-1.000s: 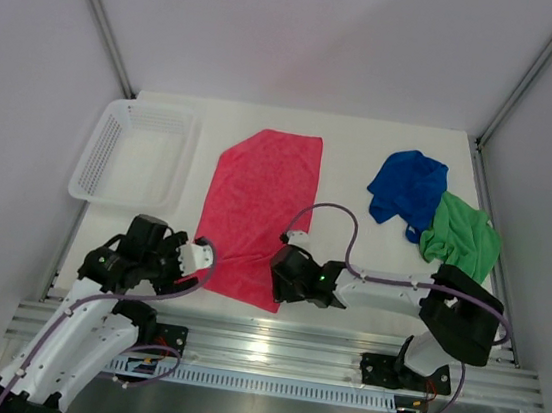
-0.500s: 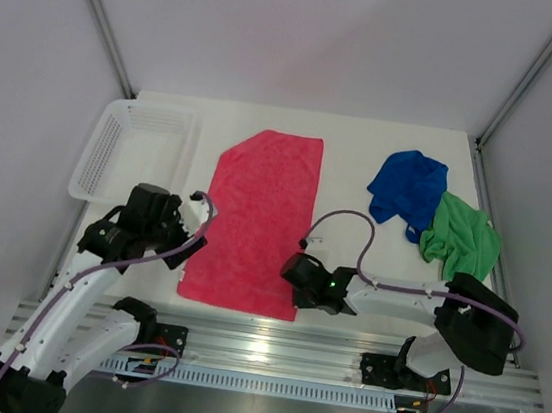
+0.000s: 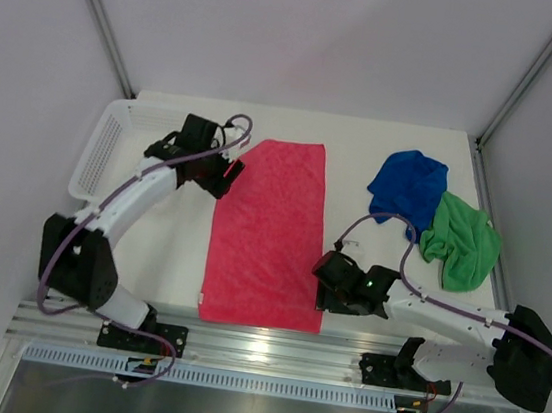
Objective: Roll the towels
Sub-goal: Flatten the towel
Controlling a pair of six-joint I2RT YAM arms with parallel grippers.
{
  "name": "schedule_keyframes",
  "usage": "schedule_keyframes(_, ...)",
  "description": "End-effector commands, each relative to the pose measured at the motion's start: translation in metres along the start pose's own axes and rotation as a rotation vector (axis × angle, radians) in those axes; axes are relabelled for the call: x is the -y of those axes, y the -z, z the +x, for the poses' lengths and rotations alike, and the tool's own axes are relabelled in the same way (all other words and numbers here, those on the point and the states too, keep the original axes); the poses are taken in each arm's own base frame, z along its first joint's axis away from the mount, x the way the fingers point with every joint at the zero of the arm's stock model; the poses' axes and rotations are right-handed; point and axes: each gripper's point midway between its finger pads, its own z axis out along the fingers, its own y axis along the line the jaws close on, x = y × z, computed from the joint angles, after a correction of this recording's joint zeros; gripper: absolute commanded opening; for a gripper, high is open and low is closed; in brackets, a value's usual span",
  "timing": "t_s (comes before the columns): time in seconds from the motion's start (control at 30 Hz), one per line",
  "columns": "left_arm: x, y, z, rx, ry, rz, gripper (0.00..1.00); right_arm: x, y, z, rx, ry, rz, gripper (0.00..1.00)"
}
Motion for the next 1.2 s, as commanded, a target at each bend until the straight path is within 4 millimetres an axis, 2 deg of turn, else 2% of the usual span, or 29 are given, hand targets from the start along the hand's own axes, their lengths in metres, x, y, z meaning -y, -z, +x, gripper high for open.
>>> schedule_keyframes(0.0,-0.035,-0.043,-0.051,0.037,0.138,-0.101,0.7,-0.018,0.042,-0.049,0.104,0.002,-0.067,0.61)
schedule_keyframes(0.03,-0.037,-0.056,-0.052,0.01,0.155,-0.097,0.7,-0.023,0.049,-0.064,0.132,0.008,-0.09,0.62)
schedule_keyframes(0.07,-0.042,-0.063,-0.065,0.008,0.183,-0.103,0.7,-0.025,0.05,-0.087,0.166,-0.011,-0.097,0.62)
schedule_keyframes(0.1,-0.053,-0.088,-0.069,-0.03,0.195,-0.134,0.69,-0.026,0.053,-0.103,0.189,0.035,-0.106,0.62)
schedule_keyframes(0.13,-0.055,-0.099,-0.066,-0.064,0.204,-0.14,0.69,-0.036,0.06,-0.123,0.214,0.036,-0.142,0.6)
schedule_keyframes(0.17,-0.067,-0.098,-0.097,-0.004,0.202,-0.163,0.68,-0.034,0.051,-0.145,0.234,0.014,-0.135,0.59)
schedule_keyframes(0.2,-0.066,-0.128,-0.083,-0.063,0.204,-0.151,0.69,-0.034,0.048,-0.158,0.251,0.054,-0.14,0.59)
schedule_keyframes(0.23,-0.066,-0.139,-0.082,-0.081,0.197,-0.145,0.69,-0.037,0.046,-0.173,0.273,0.062,-0.156,0.58)
schedule_keyframes(0.27,-0.075,-0.134,-0.11,-0.036,0.194,-0.156,0.7,-0.045,0.042,-0.186,0.292,0.066,-0.199,0.57)
schedule_keyframes(0.3,-0.075,-0.143,-0.108,-0.058,0.193,-0.147,0.71,-0.034,0.023,-0.197,0.266,0.041,-0.171,0.56)
schedule_keyframes(0.33,-0.072,-0.17,-0.089,-0.127,0.19,-0.132,0.71,-0.033,0.015,-0.204,0.254,0.039,-0.177,0.55)
schedule_keyframes(0.37,-0.077,-0.17,-0.105,-0.099,0.188,-0.136,0.72,-0.04,0.014,-0.216,0.258,0.037,-0.212,0.52)
schedule_keyframes(0.4,-0.078,-0.17,-0.107,-0.109,0.187,-0.126,0.72,-0.034,-0.004,-0.218,0.227,0.033,-0.182,0.51)
schedule_keyframes(0.43,-0.075,-0.173,-0.11,-0.108,0.177,-0.099,0.73,-0.033,-0.01,-0.221,0.22,0.054,-0.173,0.51)
schedule_keyframes(0.47,-0.071,-0.183,-0.1,-0.141,0.174,-0.084,0.75,-0.036,-0.012,-0.226,0.219,0.068,-0.171,0.5)
schedule_keyframes(0.57,-0.067,-0.186,-0.093,-0.165,0.15,-0.043,0.75,-0.029,-0.032,-0.228,0.177,0.083,-0.136,0.51)
schedule_keyframes(0.6,-0.061,-0.182,-0.085,-0.201,0.137,-0.006,0.72,-0.033,-0.035,-0.225,0.157,0.087,-0.16,0.51)
schedule_keyframes(0.63,-0.055,-0.178,-0.085,-0.206,0.094,0.044,0.69,-0.029,-0.042,-0.225,0.143,0.077,-0.153,0.5)
schedule_keyframes(0.67,-0.054,-0.177,-0.076,-0.243,0.078,0.059,0.59,-0.028,-0.043,-0.226,0.14,0.068,-0.155,0.5)
schedule_keyframes(0.7,-0.054,-0.173,-0.07,-0.271,0.057,0.071,0.55,-0.029,-0.044,-0.227,0.138,0.062,-0.163,0.5)
schedule_keyframes(0.73,-0.052,-0.166,-0.053,-0.339,0.023,0.099,0.54,-0.028,-0.045,-0.23,0.144,0.051,-0.17,0.51)
schedule_keyframes(0.8,-0.058,-0.163,-0.039,-0.384,0.014,0.119,0.52,-0.029,-0.046,-0.232,0.148,0.043,-0.183,0.51)
schedule_keyframes(0.87,-0.078,-0.164,-0.034,-0.394,0.012,0.051,0.57,-0.029,-0.049,-0.234,0.145,0.04,-0.187,0.51)
schedule_keyframes(0.93,-0.086,-0.166,-0.031,-0.41,-0.028,0.04,0.68,-0.029,-0.05,-0.238,0.134,0.044,-0.182,0.51)
schedule_keyframes(1.0,-0.086,-0.169,-0.019,-0.454,-0.081,0.061,0.76,-0.026,-0.056,-0.237,0.117,0.059,-0.163,0.51)
schedule_keyframes(1.07,-0.092,-0.173,-0.002,-0.516,-0.137,0.047,0.77,-0.023,-0.055,-0.24,0.119,0.063,-0.141,0.51)
schedule_keyframes(1.17,-0.084,-0.182,0.001,-0.505,-0.22,0.129,0.71,-0.021,-0.055,-0.243,0.132,0.061,-0.139,0.51)
